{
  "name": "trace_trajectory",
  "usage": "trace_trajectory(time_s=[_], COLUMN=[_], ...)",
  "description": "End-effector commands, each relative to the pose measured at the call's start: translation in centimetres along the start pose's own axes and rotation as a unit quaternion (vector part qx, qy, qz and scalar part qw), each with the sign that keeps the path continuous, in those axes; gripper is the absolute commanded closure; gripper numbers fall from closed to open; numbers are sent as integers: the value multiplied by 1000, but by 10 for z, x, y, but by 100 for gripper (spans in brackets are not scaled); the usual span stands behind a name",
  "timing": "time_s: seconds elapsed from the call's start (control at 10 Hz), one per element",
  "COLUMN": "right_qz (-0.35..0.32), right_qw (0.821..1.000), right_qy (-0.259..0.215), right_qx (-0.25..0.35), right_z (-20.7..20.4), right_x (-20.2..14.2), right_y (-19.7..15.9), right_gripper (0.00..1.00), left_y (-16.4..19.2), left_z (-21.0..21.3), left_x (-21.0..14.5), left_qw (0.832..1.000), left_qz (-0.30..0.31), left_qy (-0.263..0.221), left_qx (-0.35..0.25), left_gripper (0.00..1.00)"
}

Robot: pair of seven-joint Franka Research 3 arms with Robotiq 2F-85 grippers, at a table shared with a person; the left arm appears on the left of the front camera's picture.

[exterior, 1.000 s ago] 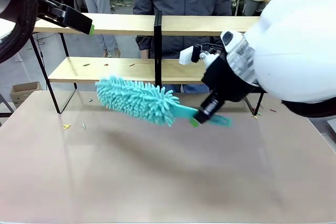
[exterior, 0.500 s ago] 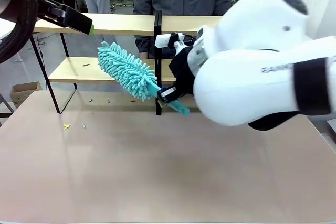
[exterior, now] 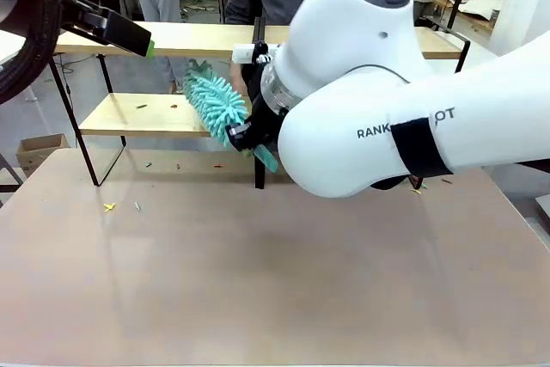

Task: Clean the shelves.
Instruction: Clean another randomly selected level of the Shelf with the Duster.

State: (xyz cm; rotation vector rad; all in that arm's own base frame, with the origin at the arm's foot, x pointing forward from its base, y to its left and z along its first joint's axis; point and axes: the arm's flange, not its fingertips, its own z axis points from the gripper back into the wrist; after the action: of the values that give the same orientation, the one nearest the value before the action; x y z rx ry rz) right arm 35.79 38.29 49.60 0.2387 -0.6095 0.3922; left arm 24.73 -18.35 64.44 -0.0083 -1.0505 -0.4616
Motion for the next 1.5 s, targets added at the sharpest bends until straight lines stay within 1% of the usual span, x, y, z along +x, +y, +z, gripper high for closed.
trace_trajectory(time_s=[0.0, 0.2, 0.3, 0.6, 0.7, 1.0, 1.2, 1.4], right_qz=[-30, -44, -45, -49, -49, -53, -54, -53], right_qw=[996, 993, 992, 993, 993, 995, 996, 996], right_qy=[-27, -7, -5, -4, 4, 43, 50, 50], right_qx=[-83, -112, -118, -111, -108, -68, -50, -43], right_z=[-15, -29, -38, -62, -71, -86, -85, -81], right_x=[20, 29, 35, 43, 43, 40, 39, 41], right_y=[29, 32, 32, 32, 32, 32, 29, 25], right_gripper=[88, 88, 88, 88, 88, 88, 88, 88], left_y=[1, 1, 1, 1, 1, 1, 1, 1], left_z=[1, 1, 1, 1, 1, 1, 1, 1], left_x=[0, 0, 0, 0, 0, 0, 0, 0], left_qw=[1000, 1000, 1000, 1000, 1000, 1000, 1000, 1000], left_qz=[0, 0, 0, 0, 0, 0, 0, 0], left_qy=[-1, -1, -1, -1, -1, -1, -1, -1], left_qx=[2, 2, 2, 2, 2, 2, 2, 2], left_gripper=[0, 0, 0, 0, 0, 0, 0, 0])
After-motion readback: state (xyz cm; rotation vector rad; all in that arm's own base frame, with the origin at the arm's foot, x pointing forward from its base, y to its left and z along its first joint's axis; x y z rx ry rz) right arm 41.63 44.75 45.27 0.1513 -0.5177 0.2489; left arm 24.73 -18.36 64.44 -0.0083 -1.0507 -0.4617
